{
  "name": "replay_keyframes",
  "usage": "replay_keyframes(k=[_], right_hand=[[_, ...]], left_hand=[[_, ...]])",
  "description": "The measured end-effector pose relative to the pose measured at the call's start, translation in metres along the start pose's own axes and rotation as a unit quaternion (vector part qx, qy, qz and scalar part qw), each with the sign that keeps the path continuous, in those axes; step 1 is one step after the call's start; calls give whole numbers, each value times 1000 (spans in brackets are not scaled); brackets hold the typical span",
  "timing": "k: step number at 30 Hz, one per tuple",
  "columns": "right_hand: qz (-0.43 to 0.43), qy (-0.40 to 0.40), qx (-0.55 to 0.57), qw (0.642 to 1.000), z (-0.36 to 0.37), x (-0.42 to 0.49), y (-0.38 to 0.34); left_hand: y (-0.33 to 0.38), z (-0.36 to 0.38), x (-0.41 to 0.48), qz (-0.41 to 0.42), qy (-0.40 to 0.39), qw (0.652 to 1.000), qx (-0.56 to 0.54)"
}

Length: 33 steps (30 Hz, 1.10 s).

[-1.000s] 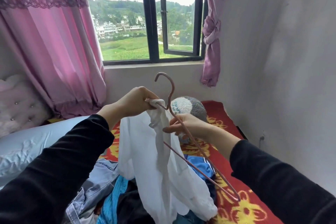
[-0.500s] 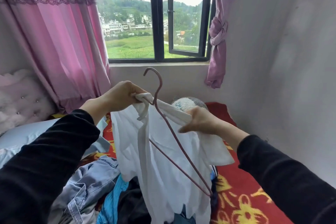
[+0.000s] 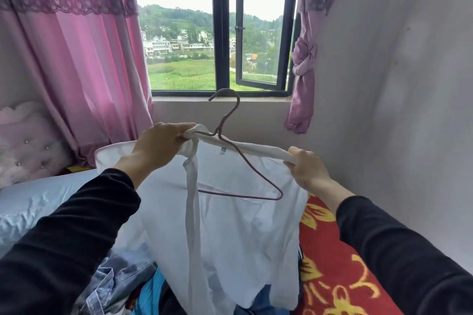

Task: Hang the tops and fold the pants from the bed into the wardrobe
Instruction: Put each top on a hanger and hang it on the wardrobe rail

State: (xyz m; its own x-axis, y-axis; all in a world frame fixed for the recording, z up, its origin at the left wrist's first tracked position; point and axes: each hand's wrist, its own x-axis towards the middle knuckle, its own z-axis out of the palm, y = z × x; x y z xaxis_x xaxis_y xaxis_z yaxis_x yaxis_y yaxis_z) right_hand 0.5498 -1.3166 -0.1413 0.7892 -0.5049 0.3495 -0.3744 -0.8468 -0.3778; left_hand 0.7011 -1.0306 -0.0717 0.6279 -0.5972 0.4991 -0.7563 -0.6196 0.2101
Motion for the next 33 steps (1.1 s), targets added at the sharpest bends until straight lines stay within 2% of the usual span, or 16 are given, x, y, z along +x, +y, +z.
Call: replay_keyframes(k=[4,5,7,8,10,13,16,17,18,20,21,22,24,26,31,33], right_hand=[[-53,29,-156,986,2,-1,-2],[-26,19,-112,993,1,0,-4],[71,-20,121,990,-6,4,-16],[109,-38,246,962,-11,6,-24],[109,-75,365,921,-24,4,-44],[4,-230,427,874,-44,-4,-67],[-90,-412,336,842,-67,-7,-72],[-113,-406,319,849,-72,-5,-72],[-129,-345,321,873,-75,-3,-72],[-132,-98,295,941,-76,7,-68],[-131,16,230,964,-74,13,-66],[-141,70,158,975,-73,17,-66],[-171,51,94,979,-68,24,-73],[-179,31,129,975,-73,29,-89],[-141,161,187,959,-125,53,-114],[-141,159,183,960,-146,59,-111]], left_hand=[[7,1,-4,11,48,998,47],[7,3,-5,9,58,997,49],[5,8,-6,-8,64,998,28],[2,11,-5,-21,55,998,-3],[-3,17,-5,-46,35,994,-91],[-5,23,-5,-59,36,981,-180],[-6,16,-4,-51,47,964,-256],[-6,12,-3,-47,50,957,-280],[-7,7,-2,-43,55,952,-299],[-6,-4,1,-34,67,945,-318],[-4,-9,3,-34,73,944,-320],[-1,-14,7,-32,80,943,-323],[7,-23,15,-22,96,942,-320],[19,-33,23,-8,109,940,-322],[42,-82,34,49,192,928,-317],[41,-97,36,55,196,917,-343]])
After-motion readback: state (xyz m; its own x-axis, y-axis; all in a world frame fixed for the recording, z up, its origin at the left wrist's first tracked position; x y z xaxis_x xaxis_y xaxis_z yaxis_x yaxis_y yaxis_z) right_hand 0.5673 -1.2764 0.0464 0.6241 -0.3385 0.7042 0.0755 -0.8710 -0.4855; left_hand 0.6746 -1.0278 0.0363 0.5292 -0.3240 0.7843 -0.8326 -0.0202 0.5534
